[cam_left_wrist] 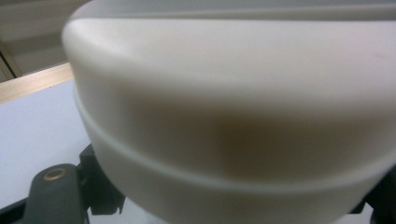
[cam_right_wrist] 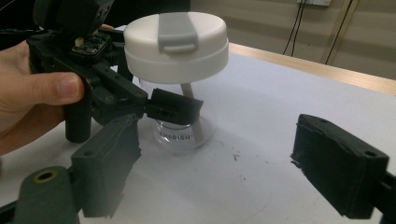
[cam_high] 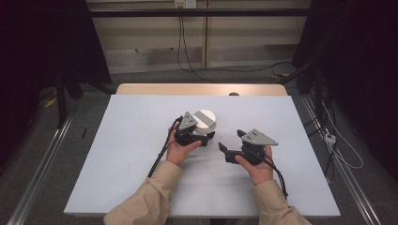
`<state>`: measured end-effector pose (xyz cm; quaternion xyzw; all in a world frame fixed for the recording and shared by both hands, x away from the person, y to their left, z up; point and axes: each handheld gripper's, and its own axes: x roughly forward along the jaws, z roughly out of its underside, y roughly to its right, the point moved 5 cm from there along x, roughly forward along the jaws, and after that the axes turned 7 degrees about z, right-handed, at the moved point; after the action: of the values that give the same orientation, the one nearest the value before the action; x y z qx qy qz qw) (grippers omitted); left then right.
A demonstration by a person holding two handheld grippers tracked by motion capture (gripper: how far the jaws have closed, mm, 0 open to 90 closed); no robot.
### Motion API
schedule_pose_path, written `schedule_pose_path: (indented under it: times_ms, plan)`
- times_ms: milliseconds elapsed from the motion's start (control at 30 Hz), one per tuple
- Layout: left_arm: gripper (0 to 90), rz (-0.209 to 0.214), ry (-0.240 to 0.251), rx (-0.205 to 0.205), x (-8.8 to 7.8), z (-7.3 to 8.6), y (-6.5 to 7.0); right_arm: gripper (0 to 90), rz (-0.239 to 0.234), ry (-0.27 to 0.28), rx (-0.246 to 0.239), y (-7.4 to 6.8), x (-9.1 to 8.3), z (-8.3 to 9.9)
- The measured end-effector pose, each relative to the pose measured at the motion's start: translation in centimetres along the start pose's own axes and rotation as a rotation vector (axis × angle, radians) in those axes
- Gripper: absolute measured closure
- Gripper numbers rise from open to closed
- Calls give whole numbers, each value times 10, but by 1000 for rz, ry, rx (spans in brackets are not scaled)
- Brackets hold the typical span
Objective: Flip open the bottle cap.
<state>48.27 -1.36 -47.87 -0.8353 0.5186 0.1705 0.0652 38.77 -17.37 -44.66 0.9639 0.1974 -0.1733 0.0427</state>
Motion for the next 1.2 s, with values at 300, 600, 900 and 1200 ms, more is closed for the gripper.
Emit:
schedule_pose_path:
  times_ms: [300,600,900,1200]
  plan:
    - [182,0,-1,-3,0,0,0,373,17,-1,27,-3,7,-13]
    - [182,-3,3,-9,0,0,0,697,-41,-40,49,-8,13,-16]
    - [182,-3,3,-8,1,0,0,897,-65,-53,34,-14,20,-21]
    - [182,-5,3,-9,1,0,0,900,-62,-65,21,-16,25,-23]
